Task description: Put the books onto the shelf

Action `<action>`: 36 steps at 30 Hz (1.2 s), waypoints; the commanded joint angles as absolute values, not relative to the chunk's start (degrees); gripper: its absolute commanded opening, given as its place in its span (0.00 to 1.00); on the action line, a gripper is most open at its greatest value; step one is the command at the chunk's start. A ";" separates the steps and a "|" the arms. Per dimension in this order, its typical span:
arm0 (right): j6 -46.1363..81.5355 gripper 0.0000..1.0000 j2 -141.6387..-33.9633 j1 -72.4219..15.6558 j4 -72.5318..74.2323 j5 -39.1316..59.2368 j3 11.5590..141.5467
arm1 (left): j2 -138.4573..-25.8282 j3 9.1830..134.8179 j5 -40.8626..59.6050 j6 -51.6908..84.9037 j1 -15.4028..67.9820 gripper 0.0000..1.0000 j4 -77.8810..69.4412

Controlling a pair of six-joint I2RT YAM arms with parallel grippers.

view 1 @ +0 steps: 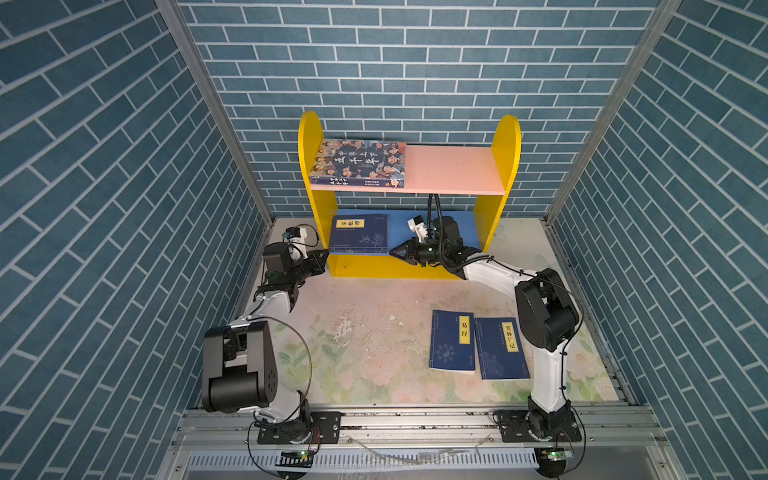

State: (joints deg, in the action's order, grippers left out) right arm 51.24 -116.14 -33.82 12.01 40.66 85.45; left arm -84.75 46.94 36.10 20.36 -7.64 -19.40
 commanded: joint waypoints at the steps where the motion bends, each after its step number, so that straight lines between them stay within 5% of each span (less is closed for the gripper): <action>1: 52.73 0.11 -115.95 -33.21 14.28 39.54 86.48 | -81.83 46.37 37.79 18.03 -7.93 0.11 -14.98; 36: 52.96 0.11 -124.45 -33.94 10.42 43.49 95.97 | -76.80 43.92 40.15 16.27 -7.99 0.12 -10.72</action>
State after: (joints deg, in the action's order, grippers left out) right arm 52.25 -123.13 -33.41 11.07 42.02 94.00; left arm -77.93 45.04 39.29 17.10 -7.64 -10.98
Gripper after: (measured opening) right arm 0.109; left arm 0.116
